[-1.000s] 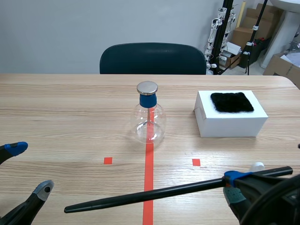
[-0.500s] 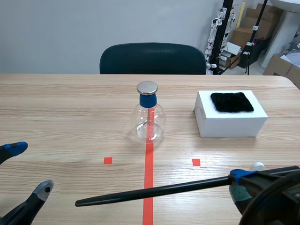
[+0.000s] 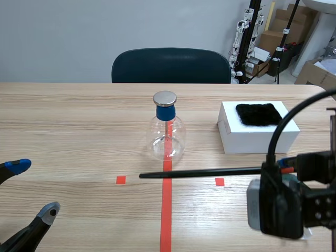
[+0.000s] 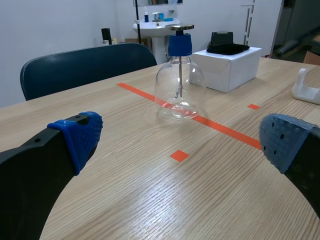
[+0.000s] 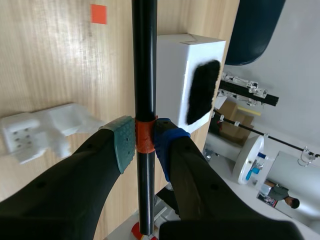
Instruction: Do the electroscope experiment. put the rod down on the box
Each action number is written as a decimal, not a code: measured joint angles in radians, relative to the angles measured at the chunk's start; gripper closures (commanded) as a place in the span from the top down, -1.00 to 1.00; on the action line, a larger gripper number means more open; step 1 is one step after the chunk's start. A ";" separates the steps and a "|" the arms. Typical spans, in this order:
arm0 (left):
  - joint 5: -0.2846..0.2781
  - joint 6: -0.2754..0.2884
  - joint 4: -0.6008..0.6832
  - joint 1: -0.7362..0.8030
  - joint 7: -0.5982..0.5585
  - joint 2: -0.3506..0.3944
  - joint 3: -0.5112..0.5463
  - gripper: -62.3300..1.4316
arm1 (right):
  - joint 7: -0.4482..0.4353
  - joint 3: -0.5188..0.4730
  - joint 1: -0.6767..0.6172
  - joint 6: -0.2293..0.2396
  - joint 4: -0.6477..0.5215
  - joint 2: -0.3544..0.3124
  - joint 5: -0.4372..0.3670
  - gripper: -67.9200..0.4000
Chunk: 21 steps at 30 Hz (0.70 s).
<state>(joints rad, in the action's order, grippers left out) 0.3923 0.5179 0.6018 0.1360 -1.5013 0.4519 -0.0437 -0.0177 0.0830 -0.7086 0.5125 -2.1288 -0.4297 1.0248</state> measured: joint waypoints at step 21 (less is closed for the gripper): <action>0.000 0.000 0.000 0.000 0.000 0.000 0.000 1.00 | 0.209 0.277 0.517 0.227 0.298 -0.241 -0.496 -0.88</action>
<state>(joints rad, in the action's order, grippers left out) 0.3923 0.5179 0.6018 0.1360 -1.5013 0.4519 -0.0437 0.1913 0.3603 -0.1917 0.7391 -1.8305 -0.6704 0.5293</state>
